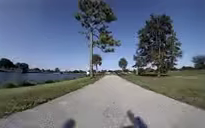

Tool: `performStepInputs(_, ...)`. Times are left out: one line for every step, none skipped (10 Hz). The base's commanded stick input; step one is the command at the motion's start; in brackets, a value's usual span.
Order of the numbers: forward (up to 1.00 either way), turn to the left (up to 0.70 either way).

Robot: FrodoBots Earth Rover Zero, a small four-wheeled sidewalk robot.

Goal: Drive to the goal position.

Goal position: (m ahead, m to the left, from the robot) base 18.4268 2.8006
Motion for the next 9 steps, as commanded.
performStepInputs(0.85, 0.0)
performStepInputs(0.85, 0.0)
performStepInputs(0.85, 0.0)
performStepInputs(0.85, 0.0)
performStepInputs(0.85, 0.0)
performStepInputs(0.85, 0.0)
performStepInputs(0.85, 0.0)
performStepInputs(0.85, 0.0)
performStepInputs(0.85, 0.04)
